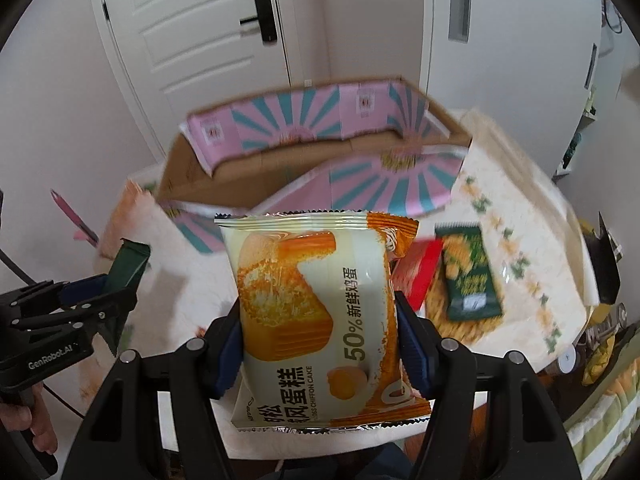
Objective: Organize snacks
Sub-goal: 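Carry both snacks over the striped box and release them inside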
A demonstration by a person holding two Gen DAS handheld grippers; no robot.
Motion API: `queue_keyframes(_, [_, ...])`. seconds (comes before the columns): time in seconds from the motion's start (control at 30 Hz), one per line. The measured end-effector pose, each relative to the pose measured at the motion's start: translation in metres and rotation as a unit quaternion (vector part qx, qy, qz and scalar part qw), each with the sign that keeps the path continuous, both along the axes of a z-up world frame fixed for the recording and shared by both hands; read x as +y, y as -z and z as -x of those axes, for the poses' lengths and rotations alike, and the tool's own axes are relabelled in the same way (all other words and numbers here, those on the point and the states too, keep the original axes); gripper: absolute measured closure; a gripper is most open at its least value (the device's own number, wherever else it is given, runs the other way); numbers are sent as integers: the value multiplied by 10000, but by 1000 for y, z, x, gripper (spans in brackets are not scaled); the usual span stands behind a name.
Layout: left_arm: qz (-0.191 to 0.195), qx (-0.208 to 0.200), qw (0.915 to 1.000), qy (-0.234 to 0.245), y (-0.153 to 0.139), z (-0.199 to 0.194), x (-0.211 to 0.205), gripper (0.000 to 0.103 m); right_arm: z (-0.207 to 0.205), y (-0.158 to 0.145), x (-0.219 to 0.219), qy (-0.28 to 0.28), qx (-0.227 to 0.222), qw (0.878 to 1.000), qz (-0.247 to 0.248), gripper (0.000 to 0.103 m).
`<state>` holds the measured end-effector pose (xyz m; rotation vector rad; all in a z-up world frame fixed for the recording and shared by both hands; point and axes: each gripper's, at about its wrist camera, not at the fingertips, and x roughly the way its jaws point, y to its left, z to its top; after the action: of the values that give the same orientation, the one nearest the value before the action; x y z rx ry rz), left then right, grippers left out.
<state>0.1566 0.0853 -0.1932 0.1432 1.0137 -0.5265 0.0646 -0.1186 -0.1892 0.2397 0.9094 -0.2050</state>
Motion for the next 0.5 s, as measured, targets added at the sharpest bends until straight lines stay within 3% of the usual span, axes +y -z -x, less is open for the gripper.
queue_keyframes(0.23, [249, -453, 9982, -305, -55, -17, -5, 64, -17, -50, -27, -112, -413, 9991, -14, 41])
queue_keyframes(0.5, [391, -682, 9940, -760, -86, -46, -39, 64, -60, -82, -71, -561, -719, 9958, 13, 41])
